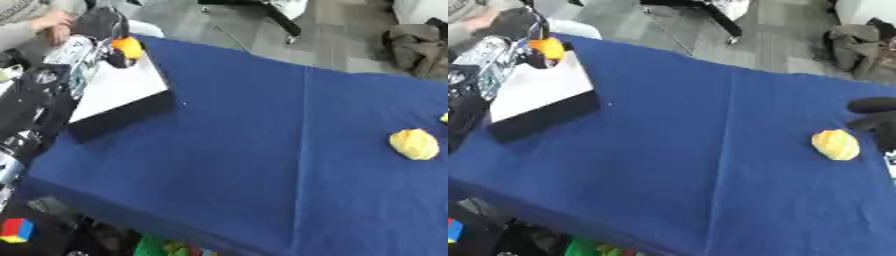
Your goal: Pick up the objects with one hand, pass them to the other hand, and then place them into the box on the other side of the table.
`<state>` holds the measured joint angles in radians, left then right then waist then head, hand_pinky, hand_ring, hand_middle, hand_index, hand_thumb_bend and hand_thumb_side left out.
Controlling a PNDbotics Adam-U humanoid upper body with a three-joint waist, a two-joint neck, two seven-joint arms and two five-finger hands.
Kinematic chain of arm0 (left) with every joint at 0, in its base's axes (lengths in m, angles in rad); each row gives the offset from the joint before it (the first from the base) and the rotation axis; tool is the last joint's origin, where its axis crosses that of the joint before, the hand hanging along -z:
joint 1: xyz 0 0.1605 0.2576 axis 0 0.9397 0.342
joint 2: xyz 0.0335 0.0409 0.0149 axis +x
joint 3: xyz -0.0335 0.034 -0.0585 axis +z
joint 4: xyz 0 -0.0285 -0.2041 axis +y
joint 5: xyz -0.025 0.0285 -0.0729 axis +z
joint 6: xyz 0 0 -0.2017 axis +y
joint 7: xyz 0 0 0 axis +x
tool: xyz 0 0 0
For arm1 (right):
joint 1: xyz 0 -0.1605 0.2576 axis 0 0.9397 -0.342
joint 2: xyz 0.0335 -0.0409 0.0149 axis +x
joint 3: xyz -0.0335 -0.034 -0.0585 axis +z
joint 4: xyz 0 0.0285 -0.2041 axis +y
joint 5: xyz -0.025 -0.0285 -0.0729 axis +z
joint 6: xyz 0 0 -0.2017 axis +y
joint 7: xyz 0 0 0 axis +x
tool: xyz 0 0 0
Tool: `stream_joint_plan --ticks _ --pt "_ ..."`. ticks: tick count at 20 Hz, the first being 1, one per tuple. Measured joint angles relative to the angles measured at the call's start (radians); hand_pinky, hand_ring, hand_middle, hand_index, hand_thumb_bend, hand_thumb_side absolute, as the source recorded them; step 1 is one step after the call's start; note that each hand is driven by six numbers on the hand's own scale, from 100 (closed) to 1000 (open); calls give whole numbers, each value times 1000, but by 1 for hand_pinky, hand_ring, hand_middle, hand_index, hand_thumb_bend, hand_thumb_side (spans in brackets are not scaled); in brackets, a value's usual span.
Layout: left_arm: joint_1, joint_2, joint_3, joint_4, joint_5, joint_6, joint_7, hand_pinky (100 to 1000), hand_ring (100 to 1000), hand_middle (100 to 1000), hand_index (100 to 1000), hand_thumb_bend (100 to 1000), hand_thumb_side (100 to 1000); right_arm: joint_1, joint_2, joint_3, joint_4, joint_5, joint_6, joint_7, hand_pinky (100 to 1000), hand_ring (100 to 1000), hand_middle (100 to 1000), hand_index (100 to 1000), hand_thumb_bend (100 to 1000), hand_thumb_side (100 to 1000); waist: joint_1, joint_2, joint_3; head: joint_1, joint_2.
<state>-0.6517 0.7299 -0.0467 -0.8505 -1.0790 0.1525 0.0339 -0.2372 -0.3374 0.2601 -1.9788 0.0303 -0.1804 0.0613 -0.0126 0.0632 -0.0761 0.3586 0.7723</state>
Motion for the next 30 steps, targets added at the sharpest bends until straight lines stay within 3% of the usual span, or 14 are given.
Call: stream_joint_plan --ticks 1,2,4,7,10,14,16,17,18,21,24,30 --pt "0 -1 4 28 -9 6 -19 719 643 598 747 621 477 0 0 0 0 0 2 2 708 794 703 586 100 763 0 0 -1 -4 0" --pt "0 -1 9 45 -15 10 -38 763 699 663 810 629 661 0 0 0 0 0 3 3 707 793 701 584 100 763 0 0 -1 -7 0" --pt "3 -1 22 55 -13 18 -68 784 717 694 837 589 724 0 0 0 0 0 4 4 707 792 699 581 100 764 0 0 -1 -15 0" --pt "30 4 43 7 30 29 -91 802 726 706 849 565 731 0 0 0 0 1 9 5 707 791 697 579 100 765 0 0 2 -26 0" --pt "63 18 69 -105 123 39 -71 848 668 657 833 342 732 4 0 -2 0 4 12 4 705 791 697 577 100 766 1 0 12 -43 0" --pt "125 18 97 -342 418 27 25 898 646 635 822 204 735 16 -2 -11 0 10 30 -6 705 798 704 581 100 764 3 0 27 -100 0" --pt "161 6 96 -488 603 -14 76 901 631 622 815 169 756 19 -10 -17 0 17 44 -16 705 803 711 581 100 756 3 -1 35 -146 0" --pt "178 -4 91 -560 698 -39 97 901 629 620 812 403 737 20 -16 -21 0 21 53 -22 706 808 719 584 100 770 3 -1 39 -173 0" --pt "193 -16 81 -629 788 -64 111 901 628 619 812 161 763 21 -23 -25 0 26 62 -28 706 810 721 586 100 754 3 -1 41 -204 0" --pt "217 -50 39 -800 989 -120 121 898 622 612 804 170 757 17 -51 -38 1 41 99 -46 709 820 740 614 100 746 4 -3 46 -309 0" --pt "222 -105 -10 -927 1114 -145 97 904 610 599 796 160 803 -5 -92 -51 20 66 134 -66 716 833 765 649 100 743 1 -7 49 -432 0" --pt "223 -232 -104 -1035 1263 -137 27 911 602 588 791 159 852 -81 -209 -55 138 103 163 -57 755 899 840 728 100 687 -4 -10 73 -621 0"
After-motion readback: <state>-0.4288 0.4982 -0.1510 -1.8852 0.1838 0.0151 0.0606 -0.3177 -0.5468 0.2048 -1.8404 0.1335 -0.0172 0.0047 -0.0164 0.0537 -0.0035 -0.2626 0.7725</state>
